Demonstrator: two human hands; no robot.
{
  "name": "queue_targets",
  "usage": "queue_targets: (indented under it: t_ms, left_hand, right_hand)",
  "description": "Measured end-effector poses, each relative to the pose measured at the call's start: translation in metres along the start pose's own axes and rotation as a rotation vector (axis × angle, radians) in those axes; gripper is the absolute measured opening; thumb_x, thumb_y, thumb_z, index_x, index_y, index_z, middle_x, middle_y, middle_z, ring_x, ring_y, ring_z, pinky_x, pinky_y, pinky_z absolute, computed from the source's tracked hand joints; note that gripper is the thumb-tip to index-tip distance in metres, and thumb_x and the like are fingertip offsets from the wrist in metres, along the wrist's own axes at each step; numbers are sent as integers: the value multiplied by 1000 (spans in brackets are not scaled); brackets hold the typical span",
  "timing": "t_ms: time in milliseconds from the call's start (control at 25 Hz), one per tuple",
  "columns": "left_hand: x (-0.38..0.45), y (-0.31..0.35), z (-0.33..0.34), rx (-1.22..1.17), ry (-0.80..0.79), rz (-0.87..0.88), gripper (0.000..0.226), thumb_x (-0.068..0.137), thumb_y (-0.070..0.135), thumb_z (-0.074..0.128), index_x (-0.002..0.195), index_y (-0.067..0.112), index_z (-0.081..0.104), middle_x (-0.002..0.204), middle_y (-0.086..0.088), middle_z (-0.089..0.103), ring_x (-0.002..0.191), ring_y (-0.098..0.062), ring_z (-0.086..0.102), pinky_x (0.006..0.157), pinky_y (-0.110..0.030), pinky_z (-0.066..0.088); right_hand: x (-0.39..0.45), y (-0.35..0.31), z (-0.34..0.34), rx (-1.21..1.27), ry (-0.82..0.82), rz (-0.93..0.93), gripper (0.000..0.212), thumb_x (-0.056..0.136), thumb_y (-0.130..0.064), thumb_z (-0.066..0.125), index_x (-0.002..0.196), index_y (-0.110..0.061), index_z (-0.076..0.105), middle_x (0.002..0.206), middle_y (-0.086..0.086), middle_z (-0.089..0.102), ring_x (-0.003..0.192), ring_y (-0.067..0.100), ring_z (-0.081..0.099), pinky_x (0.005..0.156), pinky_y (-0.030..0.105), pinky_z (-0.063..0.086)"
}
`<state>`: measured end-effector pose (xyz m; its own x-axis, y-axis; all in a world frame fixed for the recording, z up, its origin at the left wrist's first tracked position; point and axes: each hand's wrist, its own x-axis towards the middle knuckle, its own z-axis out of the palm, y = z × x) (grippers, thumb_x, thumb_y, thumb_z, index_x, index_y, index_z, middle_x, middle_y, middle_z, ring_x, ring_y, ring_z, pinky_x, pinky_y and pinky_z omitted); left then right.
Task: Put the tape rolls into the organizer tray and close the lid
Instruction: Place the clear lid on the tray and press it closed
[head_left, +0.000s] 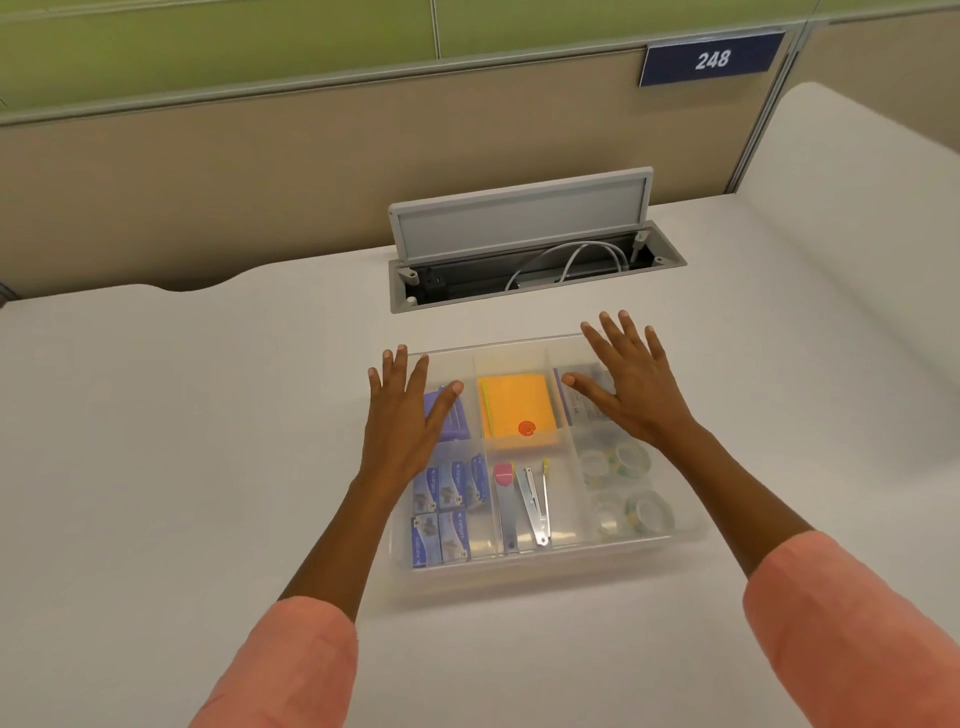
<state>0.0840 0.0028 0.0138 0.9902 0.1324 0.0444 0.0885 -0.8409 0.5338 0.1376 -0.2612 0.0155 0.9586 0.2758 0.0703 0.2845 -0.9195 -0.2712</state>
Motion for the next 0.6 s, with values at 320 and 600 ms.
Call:
queue_targets:
  t_ms: [320, 600]
  left_hand:
    - [-88, -9, 15, 63, 22, -52, 74, 88, 55, 27, 145, 13, 4, 158, -6, -5, 145, -18, -12, 115, -30, -8]
    - [-93, -12, 22, -66, 30, -106, 87, 77, 65, 20, 146, 17, 0, 159, -1, -2, 145, -17, -10, 113, -30, -3]
  right_hand:
    - [-100, -11, 6, -161, -120, 67, 90, 61, -87, -10, 138, -41, -21, 159, 0, -9, 146, 25, -13, 112, 66, 4]
    - [-112, -13, 12, -115, -57, 63, 87, 69, -84, 6, 142, -41, -15, 160, 1, -5, 147, 23, -8, 118, 57, 9]
